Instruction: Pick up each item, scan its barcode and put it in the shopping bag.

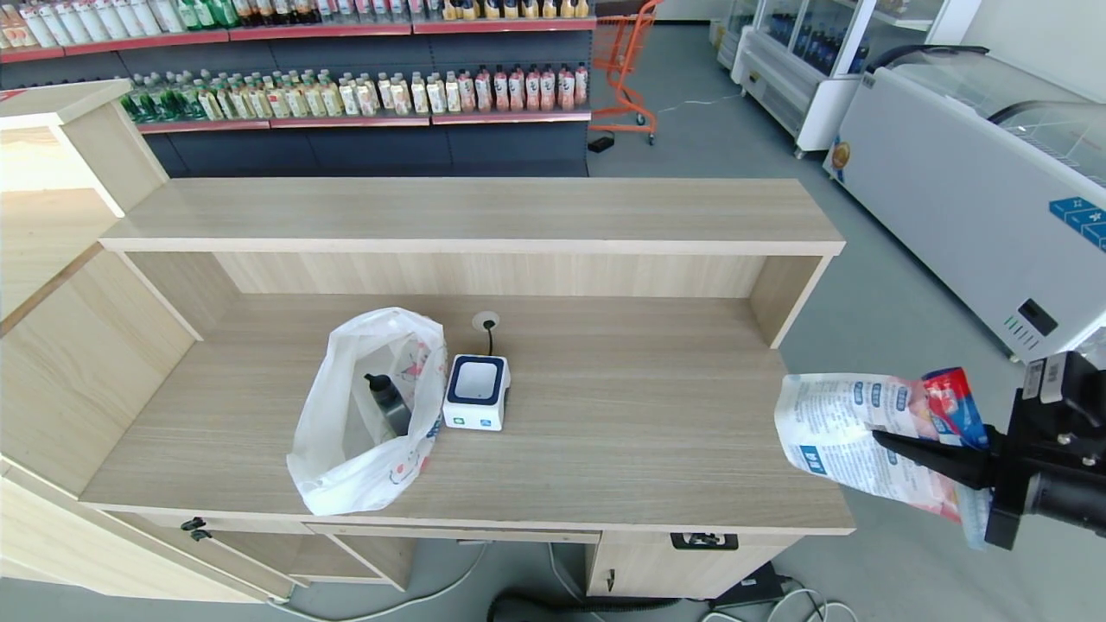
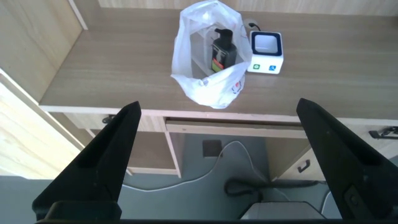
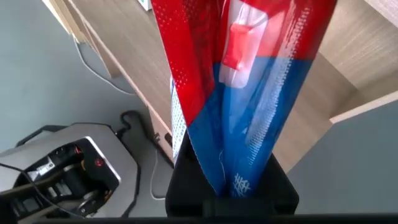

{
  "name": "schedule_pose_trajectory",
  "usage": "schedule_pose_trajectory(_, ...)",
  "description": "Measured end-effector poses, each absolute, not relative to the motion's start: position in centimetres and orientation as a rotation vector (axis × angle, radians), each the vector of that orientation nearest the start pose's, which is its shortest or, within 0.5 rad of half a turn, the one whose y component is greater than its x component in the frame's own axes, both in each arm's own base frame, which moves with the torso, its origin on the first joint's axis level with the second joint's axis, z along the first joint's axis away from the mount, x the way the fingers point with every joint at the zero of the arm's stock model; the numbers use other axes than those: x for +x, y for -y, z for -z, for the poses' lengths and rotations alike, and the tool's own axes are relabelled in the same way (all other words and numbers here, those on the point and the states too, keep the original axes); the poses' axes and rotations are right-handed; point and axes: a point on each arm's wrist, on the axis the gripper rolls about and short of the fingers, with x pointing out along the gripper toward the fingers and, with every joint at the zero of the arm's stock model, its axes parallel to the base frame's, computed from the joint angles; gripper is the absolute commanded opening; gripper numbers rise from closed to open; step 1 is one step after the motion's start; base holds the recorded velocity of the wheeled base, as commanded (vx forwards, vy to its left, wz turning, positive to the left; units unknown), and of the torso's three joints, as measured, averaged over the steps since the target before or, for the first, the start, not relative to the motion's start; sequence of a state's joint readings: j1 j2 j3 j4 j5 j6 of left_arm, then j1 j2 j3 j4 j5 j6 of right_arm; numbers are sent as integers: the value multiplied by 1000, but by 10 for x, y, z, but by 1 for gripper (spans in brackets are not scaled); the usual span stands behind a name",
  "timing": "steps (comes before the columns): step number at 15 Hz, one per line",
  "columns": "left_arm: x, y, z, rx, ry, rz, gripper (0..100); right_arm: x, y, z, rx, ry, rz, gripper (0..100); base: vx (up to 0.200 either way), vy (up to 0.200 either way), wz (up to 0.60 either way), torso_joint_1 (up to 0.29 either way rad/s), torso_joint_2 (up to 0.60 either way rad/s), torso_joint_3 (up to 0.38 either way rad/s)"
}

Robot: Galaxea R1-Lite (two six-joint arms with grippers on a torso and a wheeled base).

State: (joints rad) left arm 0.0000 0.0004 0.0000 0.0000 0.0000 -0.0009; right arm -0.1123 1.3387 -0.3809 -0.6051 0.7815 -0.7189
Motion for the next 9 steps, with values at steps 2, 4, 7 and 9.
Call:
schedule_pose_trajectory(2,-23,0,-75,-1,0,0,100,179,10,-162,-513,-73,-709,0,0,0,0,0,0,0)
schedule_pose_trajectory(4,-23,0,-75,-1,0,0,100,174,12,-165,-493,-70,-688,0,0,0,0,0,0,0)
schedule_pose_trajectory(7,-23,0,-75,-1,0,0,100,169,12,-169,-487,-53,-678,0,0,133,0,0,0,3)
schedule_pose_trajectory(9,-23,0,-75,-1,0,0,100,165,11,-169,-446,-65,-673,0,0,200,0,0,-5,9)
